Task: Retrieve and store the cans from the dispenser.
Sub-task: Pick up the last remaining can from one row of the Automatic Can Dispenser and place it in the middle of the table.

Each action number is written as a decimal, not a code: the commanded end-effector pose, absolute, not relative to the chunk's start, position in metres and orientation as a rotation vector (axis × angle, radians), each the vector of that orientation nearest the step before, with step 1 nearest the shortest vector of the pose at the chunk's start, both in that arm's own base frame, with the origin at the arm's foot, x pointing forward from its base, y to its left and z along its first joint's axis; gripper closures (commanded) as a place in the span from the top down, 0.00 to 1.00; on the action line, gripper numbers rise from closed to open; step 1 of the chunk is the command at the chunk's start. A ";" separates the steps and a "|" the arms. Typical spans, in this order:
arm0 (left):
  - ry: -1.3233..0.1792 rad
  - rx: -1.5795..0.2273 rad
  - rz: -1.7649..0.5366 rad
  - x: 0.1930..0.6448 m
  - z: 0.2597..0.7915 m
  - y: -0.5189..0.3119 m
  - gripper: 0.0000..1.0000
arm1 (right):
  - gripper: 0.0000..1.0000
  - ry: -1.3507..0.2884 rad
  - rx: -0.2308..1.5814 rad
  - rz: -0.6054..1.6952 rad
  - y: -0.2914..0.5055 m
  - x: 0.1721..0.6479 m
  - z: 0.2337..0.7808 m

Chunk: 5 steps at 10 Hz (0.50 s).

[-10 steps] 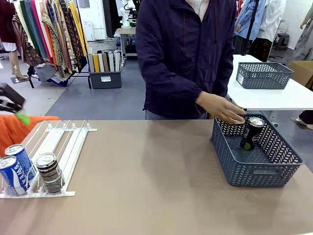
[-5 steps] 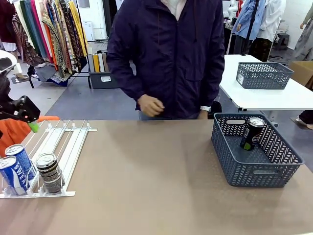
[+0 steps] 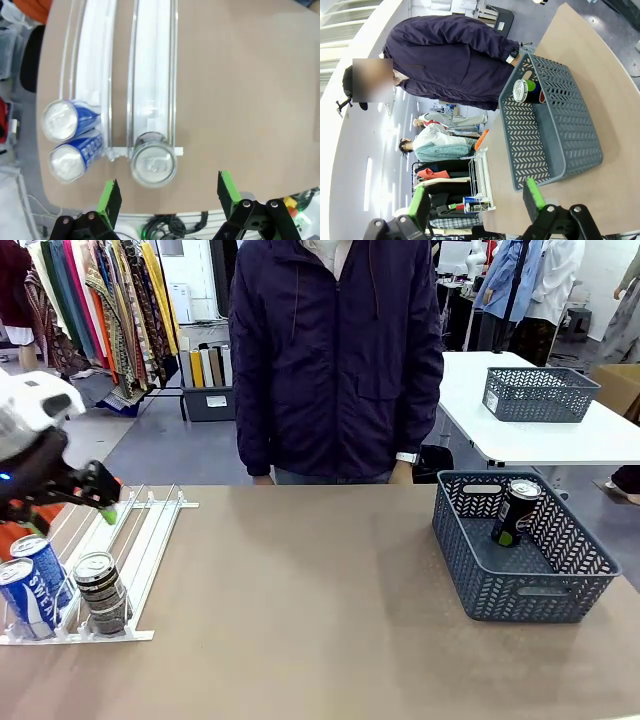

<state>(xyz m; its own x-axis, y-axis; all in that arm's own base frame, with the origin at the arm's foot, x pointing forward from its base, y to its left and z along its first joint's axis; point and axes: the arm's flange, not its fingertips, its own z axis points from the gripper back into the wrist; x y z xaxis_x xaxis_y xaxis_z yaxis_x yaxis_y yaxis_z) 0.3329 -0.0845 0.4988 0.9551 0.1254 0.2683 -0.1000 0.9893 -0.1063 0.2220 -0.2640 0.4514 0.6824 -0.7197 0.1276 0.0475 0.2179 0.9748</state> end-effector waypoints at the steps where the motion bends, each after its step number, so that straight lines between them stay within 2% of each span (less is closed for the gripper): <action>1: -0.240 -0.034 0.156 0.339 0.454 -0.090 1.00 | 1.00 -0.672 1.244 -0.561 -0.266 0.222 0.452; 5: -0.181 0.086 0.188 0.346 0.405 -0.088 1.00 | 1.00 -0.672 1.244 -0.561 -0.266 0.222 0.452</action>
